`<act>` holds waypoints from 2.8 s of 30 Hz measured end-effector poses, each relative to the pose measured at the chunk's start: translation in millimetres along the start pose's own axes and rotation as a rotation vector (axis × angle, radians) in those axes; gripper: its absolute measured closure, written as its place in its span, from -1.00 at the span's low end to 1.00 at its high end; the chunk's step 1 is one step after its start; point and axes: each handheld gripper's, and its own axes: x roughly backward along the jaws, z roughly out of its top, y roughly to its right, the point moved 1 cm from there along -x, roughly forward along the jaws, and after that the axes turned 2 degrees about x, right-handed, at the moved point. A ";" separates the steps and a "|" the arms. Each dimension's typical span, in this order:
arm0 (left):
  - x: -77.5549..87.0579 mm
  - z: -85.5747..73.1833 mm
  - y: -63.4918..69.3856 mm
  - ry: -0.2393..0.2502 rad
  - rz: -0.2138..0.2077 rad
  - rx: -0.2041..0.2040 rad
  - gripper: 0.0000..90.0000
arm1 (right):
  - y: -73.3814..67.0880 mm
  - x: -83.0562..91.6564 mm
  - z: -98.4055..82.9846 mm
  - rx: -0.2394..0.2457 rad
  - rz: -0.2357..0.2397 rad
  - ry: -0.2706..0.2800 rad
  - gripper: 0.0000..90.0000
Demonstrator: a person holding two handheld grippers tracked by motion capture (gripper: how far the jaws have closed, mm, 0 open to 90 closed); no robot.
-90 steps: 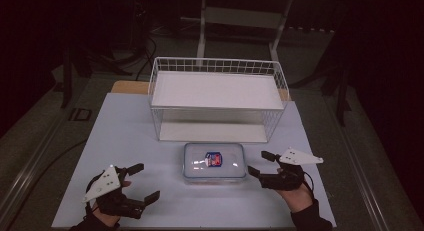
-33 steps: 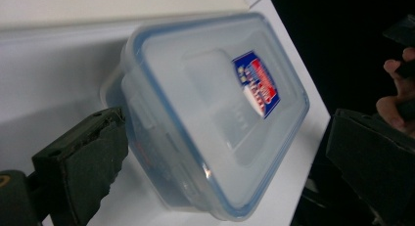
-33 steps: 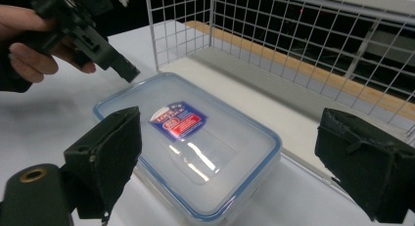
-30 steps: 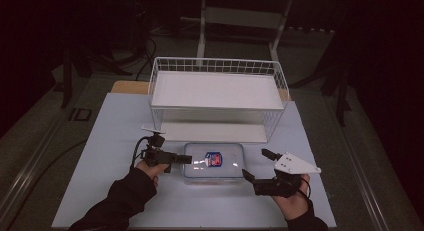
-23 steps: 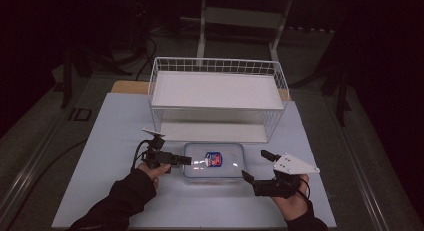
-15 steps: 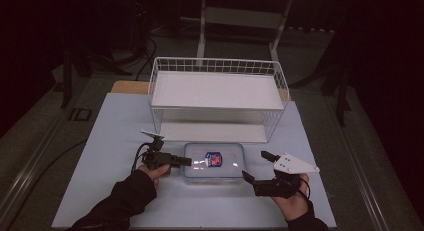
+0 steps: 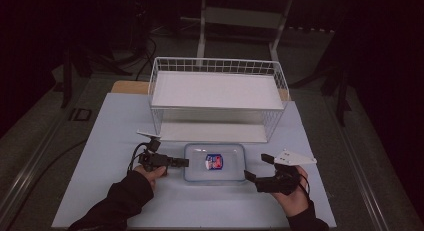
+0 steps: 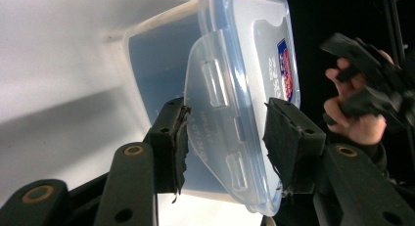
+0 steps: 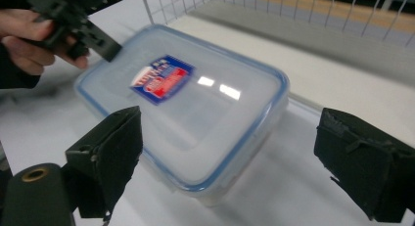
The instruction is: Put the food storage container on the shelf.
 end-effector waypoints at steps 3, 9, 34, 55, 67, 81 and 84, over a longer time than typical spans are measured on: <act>1.3 -2.2 4.2 -0.008 -0.001 -0.047 0.19 | 9.0 -6.0 -1.1 -0.057 0.029 -0.018 -0.69; 3.1 -6.8 10.0 -0.011 -0.001 -0.120 0.22 | 28.2 -24.1 -4.7 -0.212 0.116 -0.101 -0.63; 5.3 -19.1 20.7 0.010 0.018 -0.184 0.28 | 49.0 -36.9 -20.0 -0.501 0.389 -0.185 0.18; 7.6 -7.8 42.0 0.077 0.045 -0.273 0.28 | 51.2 -22.1 -1.6 -0.420 0.346 -0.115 0.18; 14.3 12.8 45.3 0.154 0.062 -0.326 0.27 | 58.9 -27.6 18.0 -0.370 0.321 -0.055 0.19; 9.8 26.8 31.3 0.195 0.080 -0.378 0.26 | 71.0 -42.9 23.4 -0.326 0.295 -0.009 0.19; 7.3 29.8 29.1 0.209 0.088 -0.382 0.26 | 74.3 -46.3 23.2 -0.318 0.291 -0.003 0.18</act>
